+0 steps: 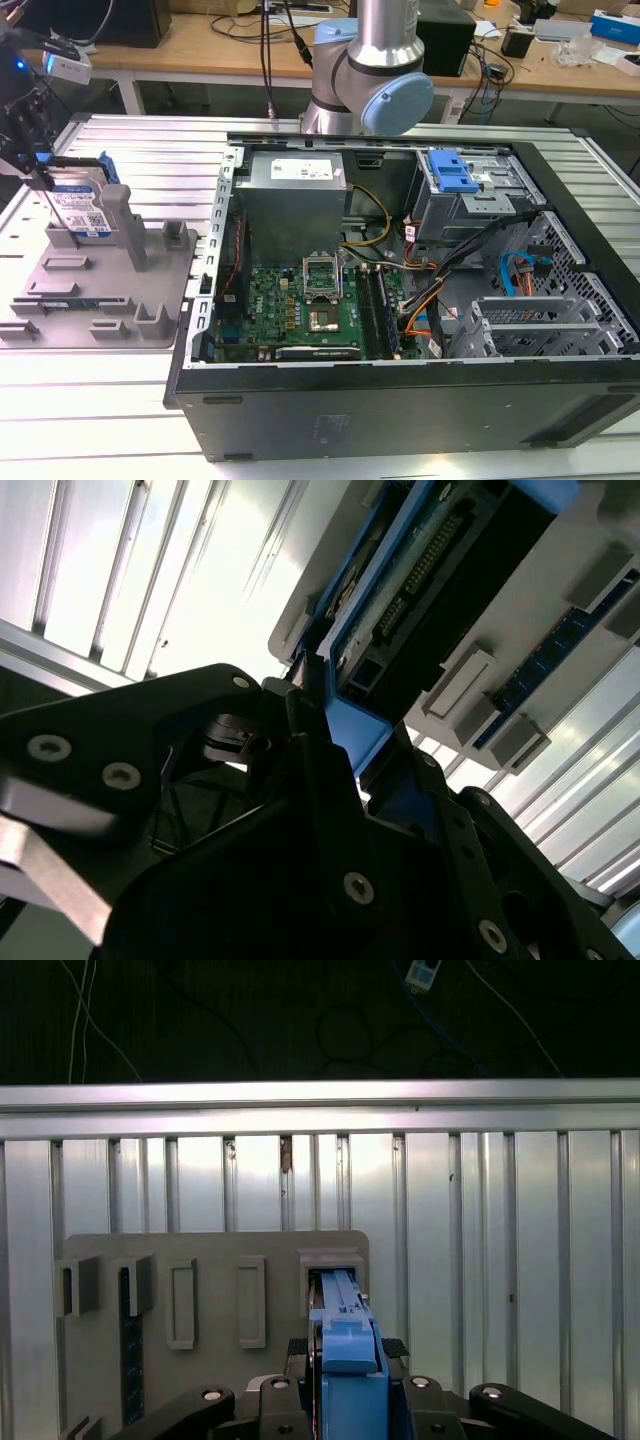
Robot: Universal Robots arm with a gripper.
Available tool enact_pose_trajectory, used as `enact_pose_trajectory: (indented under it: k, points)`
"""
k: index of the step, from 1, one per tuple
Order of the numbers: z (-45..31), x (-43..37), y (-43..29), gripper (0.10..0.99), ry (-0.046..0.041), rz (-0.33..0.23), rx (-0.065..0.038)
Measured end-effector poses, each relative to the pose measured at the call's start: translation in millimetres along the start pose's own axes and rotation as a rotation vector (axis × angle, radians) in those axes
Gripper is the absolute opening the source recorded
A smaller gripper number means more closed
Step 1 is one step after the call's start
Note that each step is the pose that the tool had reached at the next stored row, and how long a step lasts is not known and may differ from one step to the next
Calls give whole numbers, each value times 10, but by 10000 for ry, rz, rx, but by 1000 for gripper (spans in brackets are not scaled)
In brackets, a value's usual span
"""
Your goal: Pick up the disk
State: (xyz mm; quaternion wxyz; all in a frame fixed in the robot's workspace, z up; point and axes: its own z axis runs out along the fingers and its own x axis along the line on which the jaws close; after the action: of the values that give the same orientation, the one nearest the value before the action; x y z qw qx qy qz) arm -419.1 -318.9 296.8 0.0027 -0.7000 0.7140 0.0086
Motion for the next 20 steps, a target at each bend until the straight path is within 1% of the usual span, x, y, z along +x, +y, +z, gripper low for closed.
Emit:
enact_pose_trajectory:
  k: [3, 5, 9, 13, 15, 17, 19, 20]
  points:
    - [-30, -1, 0, 369, -5, 0, -2]
    - [-88, -2, 0, 369, -9, 0, -3]
    - [-170, -2, 1, 369, -8, 0, -6]
    - [-277, -4, 2, 369, -8, 0, -14]
    - [-381, -6, 3, 369, -8, 0, -26]
    - [-525, -8, 4, 369, -8, 1, -46]
    - [-624, -9, 5, 369, -7, 1, -62]
    - [-697, -11, 5, 369, -8, 1, -74]
